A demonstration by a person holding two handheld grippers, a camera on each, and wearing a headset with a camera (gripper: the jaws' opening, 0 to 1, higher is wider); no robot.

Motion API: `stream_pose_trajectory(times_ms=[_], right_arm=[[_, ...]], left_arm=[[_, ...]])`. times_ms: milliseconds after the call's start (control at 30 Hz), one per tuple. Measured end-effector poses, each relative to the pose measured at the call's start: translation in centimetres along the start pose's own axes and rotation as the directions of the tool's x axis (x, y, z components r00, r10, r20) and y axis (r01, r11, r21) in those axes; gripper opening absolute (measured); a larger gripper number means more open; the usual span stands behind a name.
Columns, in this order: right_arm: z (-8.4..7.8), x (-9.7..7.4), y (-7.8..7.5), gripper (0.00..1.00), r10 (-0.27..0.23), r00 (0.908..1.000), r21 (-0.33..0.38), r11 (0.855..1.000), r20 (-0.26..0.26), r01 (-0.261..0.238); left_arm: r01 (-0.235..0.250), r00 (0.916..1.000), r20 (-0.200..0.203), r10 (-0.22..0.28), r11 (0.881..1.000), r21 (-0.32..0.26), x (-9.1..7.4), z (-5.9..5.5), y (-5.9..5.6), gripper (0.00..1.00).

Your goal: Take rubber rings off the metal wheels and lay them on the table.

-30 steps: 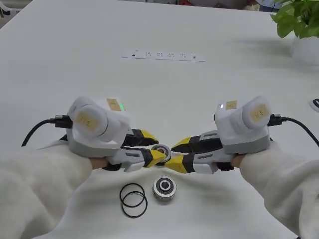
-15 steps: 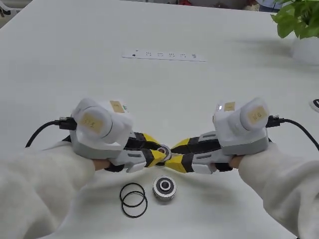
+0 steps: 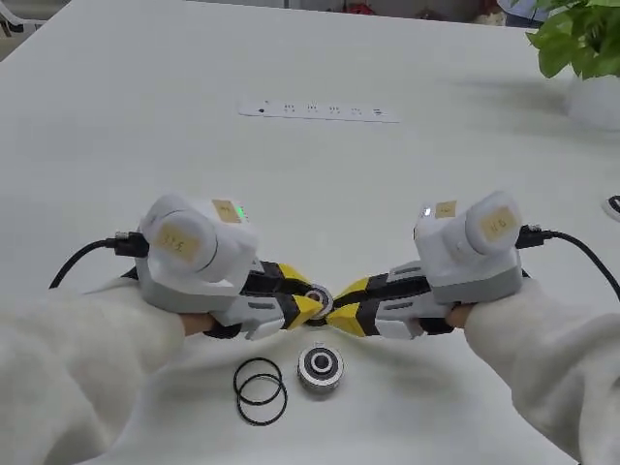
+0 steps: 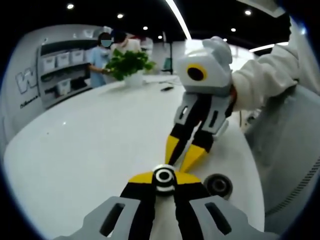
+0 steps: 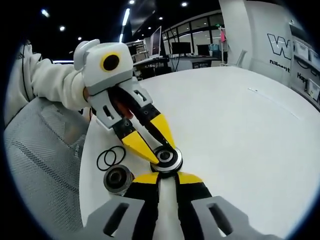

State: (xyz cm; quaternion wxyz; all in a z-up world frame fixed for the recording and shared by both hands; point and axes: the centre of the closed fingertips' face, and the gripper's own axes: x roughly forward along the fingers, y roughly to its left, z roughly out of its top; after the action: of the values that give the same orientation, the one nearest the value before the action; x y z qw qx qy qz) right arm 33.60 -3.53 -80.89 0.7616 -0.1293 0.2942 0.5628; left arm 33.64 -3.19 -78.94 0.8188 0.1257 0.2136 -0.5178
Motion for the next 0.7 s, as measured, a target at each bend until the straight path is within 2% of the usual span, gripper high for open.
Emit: stream_pose_trajectory(times_ms=[367,633,700], right_arm=[[0.01,-0.23,-0.21,0.01,-0.013,0.9999,-0.003,1.000,-0.003,0.013],[0.06,-0.40,-0.52,0.00,-0.025,0.9997,0.031,0.999,-0.002,0.026],[0.14,-0.53,-0.63,0.00,-0.027,0.9996,0.059,0.998,0.004,0.027]], left_arm=[[0.003,1.0000,-0.004,-0.003,1.000,0.002,-0.15,-0.22,0.28,0.14],[0.006,1.0000,-0.005,-0.006,1.000,0.014,-0.05,-0.21,0.36,0.14],[0.007,1.0000,-0.005,-0.006,1.000,0.015,-0.04,-0.21,0.39,0.14]])
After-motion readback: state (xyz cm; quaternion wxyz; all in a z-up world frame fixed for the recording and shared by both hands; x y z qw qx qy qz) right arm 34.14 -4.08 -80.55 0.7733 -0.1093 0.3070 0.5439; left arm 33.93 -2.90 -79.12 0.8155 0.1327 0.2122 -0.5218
